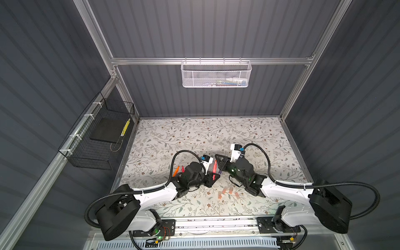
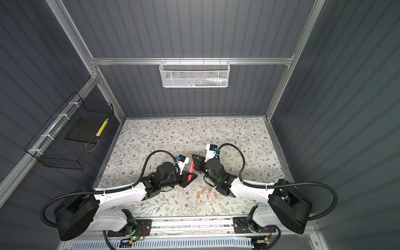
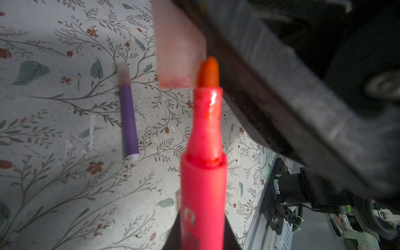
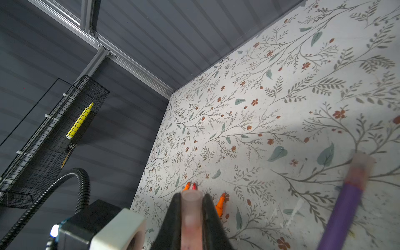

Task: Insert the pens into the pen caps
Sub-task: 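Lower the pink cap onto the pink marker tip with the right gripper, then push the pink cap down over the pink marker with the right gripper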

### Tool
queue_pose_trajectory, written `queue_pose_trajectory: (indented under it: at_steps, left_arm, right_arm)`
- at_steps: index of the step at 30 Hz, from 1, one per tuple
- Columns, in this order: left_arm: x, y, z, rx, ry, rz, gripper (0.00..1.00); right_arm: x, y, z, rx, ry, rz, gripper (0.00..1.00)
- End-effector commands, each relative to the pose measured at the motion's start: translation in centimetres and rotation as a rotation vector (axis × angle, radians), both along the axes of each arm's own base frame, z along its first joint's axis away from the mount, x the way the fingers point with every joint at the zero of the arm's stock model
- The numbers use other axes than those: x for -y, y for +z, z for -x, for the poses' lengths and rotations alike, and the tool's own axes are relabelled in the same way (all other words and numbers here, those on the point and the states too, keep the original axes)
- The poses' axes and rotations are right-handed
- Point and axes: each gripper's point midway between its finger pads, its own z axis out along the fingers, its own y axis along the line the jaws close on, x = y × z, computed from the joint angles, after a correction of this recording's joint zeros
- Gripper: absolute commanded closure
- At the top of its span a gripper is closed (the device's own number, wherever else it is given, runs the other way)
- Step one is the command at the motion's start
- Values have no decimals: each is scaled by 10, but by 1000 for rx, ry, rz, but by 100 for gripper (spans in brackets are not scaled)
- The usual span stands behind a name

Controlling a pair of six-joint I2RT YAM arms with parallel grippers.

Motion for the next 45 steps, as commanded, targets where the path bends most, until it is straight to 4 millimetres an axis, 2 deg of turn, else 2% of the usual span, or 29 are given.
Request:
queue_pose_trajectory:
  at_steps: [1,7,20,30,45]
  left_arm:
    - [-1,1,1,17,-6,-9,100]
    - [-1,3,2,20,-9,-4,100]
    - [-2,3,2,20,-5,-1,100]
    - [-5,7,2,28,8,3,100]
    - [-9,5,0,32,31,-4,100]
  right_arm:
    - [-1,25,-2,53,-12,-33,100]
    - [1,36,-2,77,-17,-33,100]
    - [-6,32,2,61,24,-51,100]
    - [-9,9,12,3,62,-62,100]
    - [-7,-4,32,-20,101,-68,100]
